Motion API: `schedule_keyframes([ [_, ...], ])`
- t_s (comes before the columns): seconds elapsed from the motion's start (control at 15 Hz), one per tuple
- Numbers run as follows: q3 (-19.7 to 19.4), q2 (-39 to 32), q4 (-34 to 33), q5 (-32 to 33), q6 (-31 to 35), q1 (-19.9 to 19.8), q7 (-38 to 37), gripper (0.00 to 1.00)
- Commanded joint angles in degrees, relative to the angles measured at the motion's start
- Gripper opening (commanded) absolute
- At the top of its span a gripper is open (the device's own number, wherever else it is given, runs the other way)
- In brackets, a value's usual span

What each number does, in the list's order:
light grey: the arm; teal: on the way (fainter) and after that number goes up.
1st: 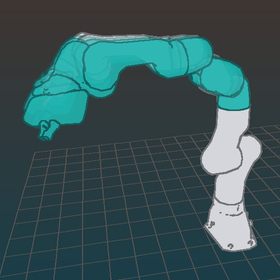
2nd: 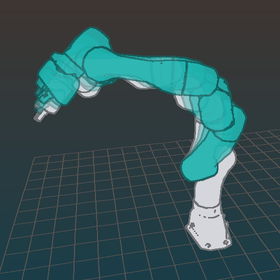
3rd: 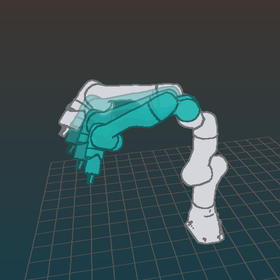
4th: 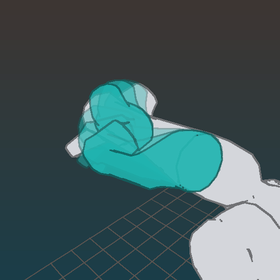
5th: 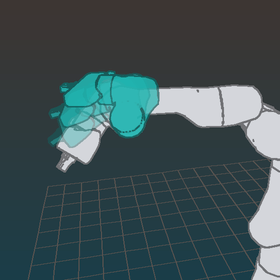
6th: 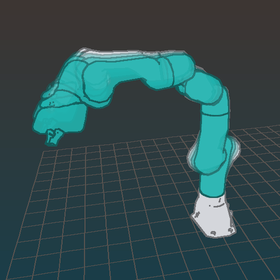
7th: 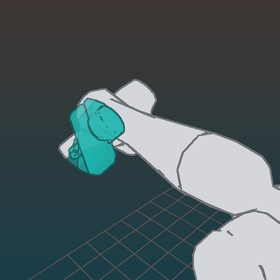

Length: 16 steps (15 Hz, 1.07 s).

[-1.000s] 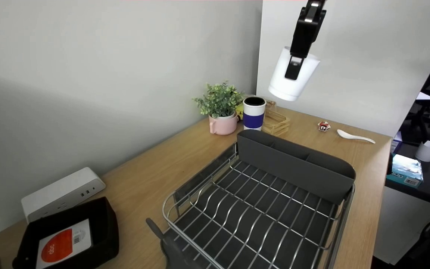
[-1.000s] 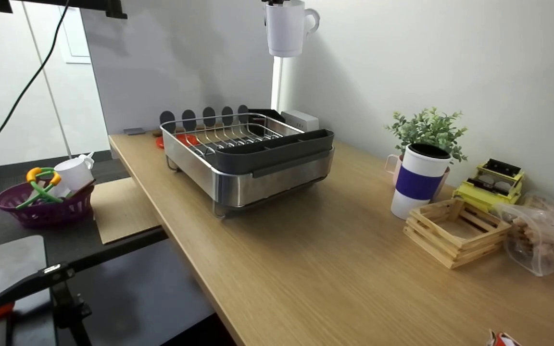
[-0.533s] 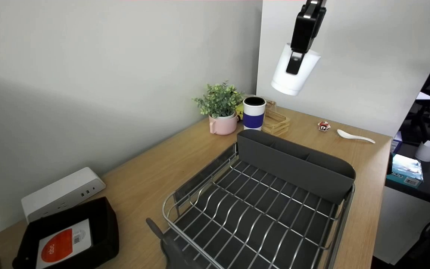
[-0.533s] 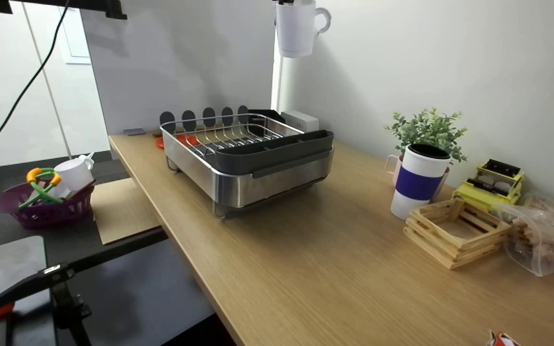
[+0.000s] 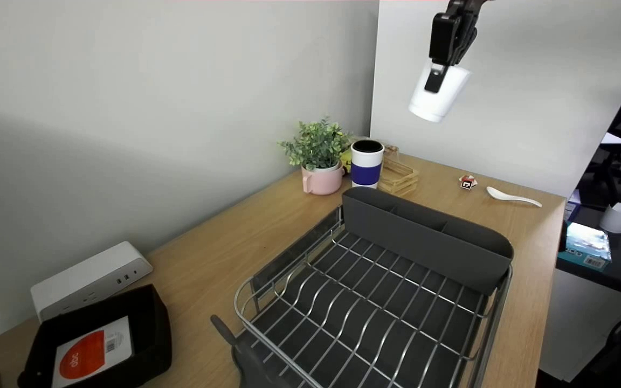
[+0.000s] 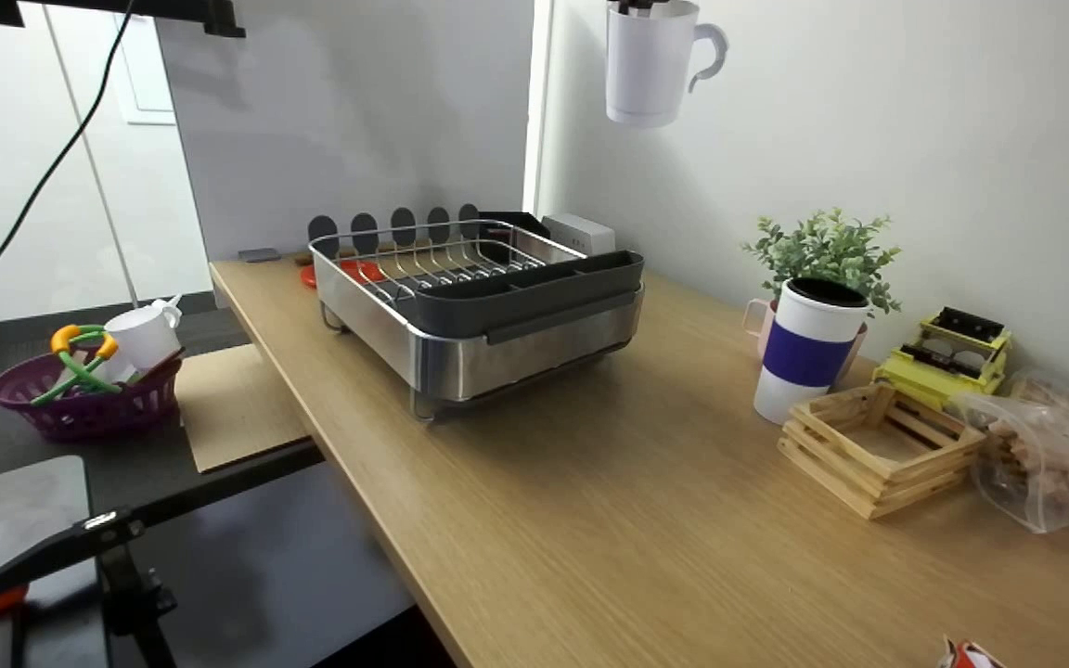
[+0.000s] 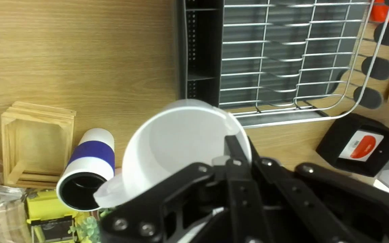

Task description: Remove the white mug from the dish rack and place it on the right side of the countertop

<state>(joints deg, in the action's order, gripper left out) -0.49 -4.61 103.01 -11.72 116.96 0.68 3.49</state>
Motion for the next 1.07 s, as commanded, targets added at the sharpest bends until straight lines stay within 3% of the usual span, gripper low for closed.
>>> schedule_keyframes([
  [0.0, -1.1, -5.2, -4.2, -3.2, -2.2, -2.4, 0.9, 0.01],
  [0.6, -1.9, -18.7, -14.5, -4.5, -5.3, -7.1, -1.1, 0.01],
  [0.73, -1.6, -18.5, -14.5, -4.2, -7.4, -7.3, -1.7, 0.01],
  [1.0, -1.6, -18.0, -13.0, -3.2, -5.7, -6.8, -1.6, 0.02],
])
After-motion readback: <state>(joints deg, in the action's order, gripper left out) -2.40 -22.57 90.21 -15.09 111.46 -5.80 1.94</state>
